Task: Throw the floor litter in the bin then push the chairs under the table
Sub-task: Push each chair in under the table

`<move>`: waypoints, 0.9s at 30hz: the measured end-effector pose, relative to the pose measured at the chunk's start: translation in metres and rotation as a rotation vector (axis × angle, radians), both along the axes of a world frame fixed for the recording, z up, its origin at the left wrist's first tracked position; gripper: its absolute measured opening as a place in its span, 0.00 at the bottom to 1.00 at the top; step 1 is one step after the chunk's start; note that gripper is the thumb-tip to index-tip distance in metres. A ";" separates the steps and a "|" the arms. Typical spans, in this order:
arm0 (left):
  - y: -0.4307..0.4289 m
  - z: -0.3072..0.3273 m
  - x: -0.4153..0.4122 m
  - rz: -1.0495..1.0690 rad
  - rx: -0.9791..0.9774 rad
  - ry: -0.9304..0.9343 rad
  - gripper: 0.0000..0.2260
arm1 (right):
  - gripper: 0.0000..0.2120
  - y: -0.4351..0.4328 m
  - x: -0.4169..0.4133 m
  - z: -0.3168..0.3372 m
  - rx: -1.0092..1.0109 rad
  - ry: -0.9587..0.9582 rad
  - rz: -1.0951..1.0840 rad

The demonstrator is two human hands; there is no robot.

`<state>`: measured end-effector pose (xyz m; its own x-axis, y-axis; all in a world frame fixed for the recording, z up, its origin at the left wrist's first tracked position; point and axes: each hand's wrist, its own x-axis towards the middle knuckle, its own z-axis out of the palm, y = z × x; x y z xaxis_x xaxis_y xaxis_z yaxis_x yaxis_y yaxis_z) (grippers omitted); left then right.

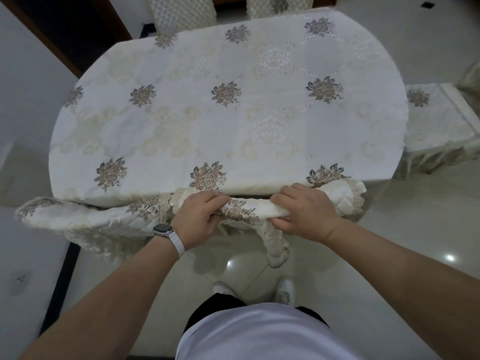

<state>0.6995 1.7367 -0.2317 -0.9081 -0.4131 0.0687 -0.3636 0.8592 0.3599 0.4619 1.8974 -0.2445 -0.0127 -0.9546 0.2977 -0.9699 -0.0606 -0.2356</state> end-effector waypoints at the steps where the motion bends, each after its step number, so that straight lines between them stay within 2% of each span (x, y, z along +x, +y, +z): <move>1: 0.002 0.000 0.001 0.021 -0.007 -0.006 0.17 | 0.17 0.000 0.000 0.001 0.019 -0.008 -0.002; 5: 0.015 0.001 0.004 0.096 -0.032 0.003 0.17 | 0.18 0.002 0.003 0.009 0.096 -0.068 0.003; 8: 0.020 0.007 0.015 0.128 -0.041 0.028 0.17 | 0.19 -0.004 0.013 0.021 0.119 -0.091 0.085; 14: 0.017 0.033 0.065 0.308 -0.013 0.119 0.18 | 0.18 -0.040 0.069 0.058 0.053 -0.138 0.180; 19: -0.012 0.057 0.139 0.474 -0.062 0.223 0.19 | 0.19 -0.083 0.126 0.086 -0.049 -0.061 0.267; 22: -0.027 0.070 0.194 0.605 -0.078 0.257 0.20 | 0.22 -0.117 0.172 0.099 -0.017 -0.011 0.280; 27: -0.066 0.070 0.304 0.696 -0.170 0.232 0.19 | 0.25 -0.176 0.267 0.115 0.027 0.037 0.310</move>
<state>1.0039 1.6707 -0.1620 -0.3958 -0.8529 0.3405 -0.7740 0.5094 0.3761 0.7286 1.7212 -0.1296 0.2909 -0.9188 0.2668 -0.9142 -0.3492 -0.2057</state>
